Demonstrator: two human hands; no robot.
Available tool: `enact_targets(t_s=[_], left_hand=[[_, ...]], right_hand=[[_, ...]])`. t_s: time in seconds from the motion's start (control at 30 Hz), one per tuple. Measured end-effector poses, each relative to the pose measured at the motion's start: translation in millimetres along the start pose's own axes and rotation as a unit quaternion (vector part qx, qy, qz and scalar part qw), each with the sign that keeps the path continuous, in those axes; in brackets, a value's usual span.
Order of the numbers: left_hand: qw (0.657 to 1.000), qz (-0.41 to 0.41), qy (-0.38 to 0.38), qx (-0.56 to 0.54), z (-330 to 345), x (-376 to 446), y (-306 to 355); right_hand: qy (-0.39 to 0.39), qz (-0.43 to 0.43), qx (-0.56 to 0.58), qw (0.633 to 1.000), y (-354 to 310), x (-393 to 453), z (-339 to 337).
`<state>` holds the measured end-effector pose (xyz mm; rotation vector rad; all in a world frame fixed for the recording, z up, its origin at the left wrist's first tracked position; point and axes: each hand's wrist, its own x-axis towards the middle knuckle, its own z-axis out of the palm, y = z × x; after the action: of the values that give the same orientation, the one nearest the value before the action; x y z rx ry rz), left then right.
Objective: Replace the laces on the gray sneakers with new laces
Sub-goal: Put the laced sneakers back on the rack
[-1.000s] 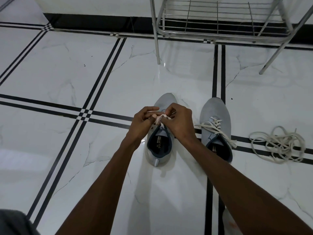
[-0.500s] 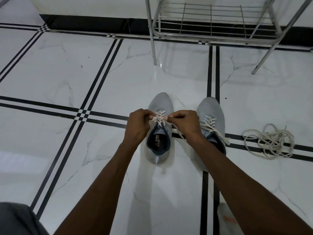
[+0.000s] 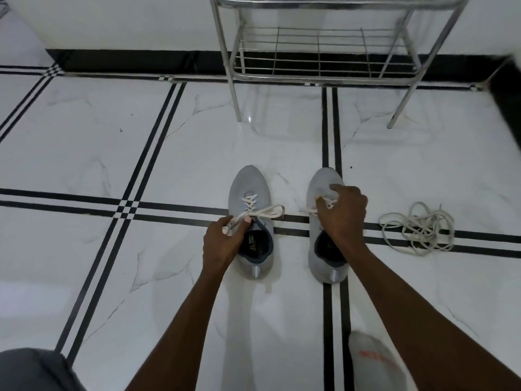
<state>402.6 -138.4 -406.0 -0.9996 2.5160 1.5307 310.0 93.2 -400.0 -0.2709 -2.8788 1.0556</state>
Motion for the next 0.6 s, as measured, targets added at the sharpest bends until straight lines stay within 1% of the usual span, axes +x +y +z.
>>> enact_targets(t_s=[0.03,0.07,0.1,0.13,0.17,0.2,0.23,0.33,0.4,0.5,0.53,0.6], left_hand=[[0.999,-0.014,-0.021,-0.022,1,-1,1],[0.998,-0.030,-0.041,-0.048,2,2,-1],[0.995,-0.052,-0.061,-0.066,3,1,-1],[0.992,-0.071,-0.069,-0.073,5,2,-2],[0.991,-0.082,-0.072,-0.080,7,1,-1],[0.991,-0.084,-0.067,-0.080,9,1,-1],[0.991,-0.084,-0.066,-0.077,11,-1,1],[0.988,-0.079,-0.104,-0.088,21,-5,9],[0.985,-0.075,-0.121,-0.097,28,-3,11],[0.983,-0.080,-0.126,-0.110,32,-3,11],[0.981,-0.087,-0.132,-0.113,34,-3,11],[0.978,-0.099,-0.137,-0.121,35,-5,10]], right_hand=[[-0.041,0.048,-0.051,0.997,9,1,-10],[-0.104,0.094,-0.084,0.987,19,3,-16],[-0.171,0.132,-0.083,0.973,26,4,-23],[-0.225,0.163,-0.042,0.960,30,4,-26],[-0.257,0.186,0.020,0.948,31,4,-27],[-0.265,0.198,0.073,0.941,31,3,-26],[-0.259,0.201,0.103,0.939,31,3,-24],[-0.245,0.189,0.125,0.943,28,5,-11],[-0.252,0.192,0.156,0.936,25,7,-6],[-0.248,0.209,0.212,0.922,34,3,-15],[-0.261,0.214,0.232,0.912,39,-1,-19],[-0.313,0.226,0.263,0.884,49,-15,-23]])
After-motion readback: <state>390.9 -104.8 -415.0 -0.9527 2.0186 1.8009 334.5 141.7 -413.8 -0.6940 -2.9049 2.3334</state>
